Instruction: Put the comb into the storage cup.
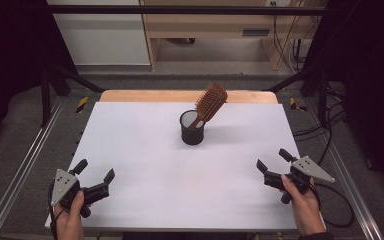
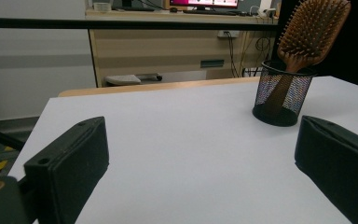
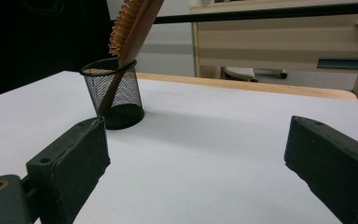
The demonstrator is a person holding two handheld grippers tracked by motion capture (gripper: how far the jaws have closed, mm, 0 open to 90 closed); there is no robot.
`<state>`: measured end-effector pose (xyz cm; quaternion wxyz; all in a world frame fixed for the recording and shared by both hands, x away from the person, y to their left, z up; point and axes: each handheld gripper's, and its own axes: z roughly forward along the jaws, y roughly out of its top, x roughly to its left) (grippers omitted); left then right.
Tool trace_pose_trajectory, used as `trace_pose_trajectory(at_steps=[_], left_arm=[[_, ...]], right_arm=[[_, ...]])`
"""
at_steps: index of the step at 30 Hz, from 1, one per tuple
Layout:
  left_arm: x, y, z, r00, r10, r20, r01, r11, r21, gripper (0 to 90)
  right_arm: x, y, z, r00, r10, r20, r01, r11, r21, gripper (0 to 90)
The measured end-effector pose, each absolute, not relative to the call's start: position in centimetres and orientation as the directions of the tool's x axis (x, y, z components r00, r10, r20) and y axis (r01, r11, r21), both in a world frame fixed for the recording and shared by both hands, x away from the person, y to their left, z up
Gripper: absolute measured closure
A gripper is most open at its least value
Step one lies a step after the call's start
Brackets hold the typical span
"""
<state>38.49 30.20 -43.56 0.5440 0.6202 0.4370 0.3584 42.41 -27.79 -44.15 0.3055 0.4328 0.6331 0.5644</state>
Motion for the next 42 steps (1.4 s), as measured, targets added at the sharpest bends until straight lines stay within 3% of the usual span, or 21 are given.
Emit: trace_pose_trajectory(at_steps=[10, 42], left_arm=[[38.5, 30.1, -43.5, 0.379, 0.925, -0.033, 0.148, -0.026, 0.989, 2.9], [38.3, 29.7, -43.4, 0.416, 0.909, -0.033, 0.126, -0.021, 0.992, 2.6]], right_arm=[[42.3, -27.0, -45.3, -0.453, 0.885, 0.105, 0.229, 0.001, 0.973, 6.4], [42.5, -24.6, -45.7, -0.527, 0.849, 0.043, 0.183, 0.064, 0.981, 6.4]])
